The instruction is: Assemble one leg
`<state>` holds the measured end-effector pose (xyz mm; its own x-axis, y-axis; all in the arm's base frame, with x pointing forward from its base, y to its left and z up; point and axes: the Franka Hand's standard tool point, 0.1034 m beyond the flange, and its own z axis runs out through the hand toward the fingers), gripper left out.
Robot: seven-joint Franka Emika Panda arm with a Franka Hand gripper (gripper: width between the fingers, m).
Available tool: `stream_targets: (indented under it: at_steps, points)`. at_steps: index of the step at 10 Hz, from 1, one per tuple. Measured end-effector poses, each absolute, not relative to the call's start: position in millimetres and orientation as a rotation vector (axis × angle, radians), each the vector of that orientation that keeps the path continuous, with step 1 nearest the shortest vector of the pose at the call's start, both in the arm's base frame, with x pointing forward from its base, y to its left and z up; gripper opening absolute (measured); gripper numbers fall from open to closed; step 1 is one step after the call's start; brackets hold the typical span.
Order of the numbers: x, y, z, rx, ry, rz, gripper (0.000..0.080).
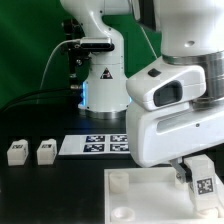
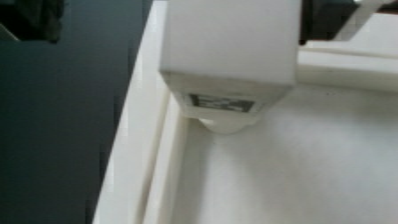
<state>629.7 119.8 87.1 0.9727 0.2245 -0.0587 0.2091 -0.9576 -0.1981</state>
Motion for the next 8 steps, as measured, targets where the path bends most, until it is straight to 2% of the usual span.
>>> stream_targets:
  at_steps: [3, 5, 6, 7, 8]
  points:
    - [631.2, 115.0, 82.6, -2.931, -0.323, 0.081, 0.0649]
    - [631.1, 115.1, 82.4, -2.931, -0.323, 0.081, 0.0389]
    - [631.2, 114.9, 82.4, -2.931, -0.323, 0.081, 0.0389]
    - [631.5, 112.3, 81.8, -2.935, -0.321, 0.081, 0.0296]
    - [631.4, 112.5, 81.8, -2.938, -0.287, 0.084, 0.0296]
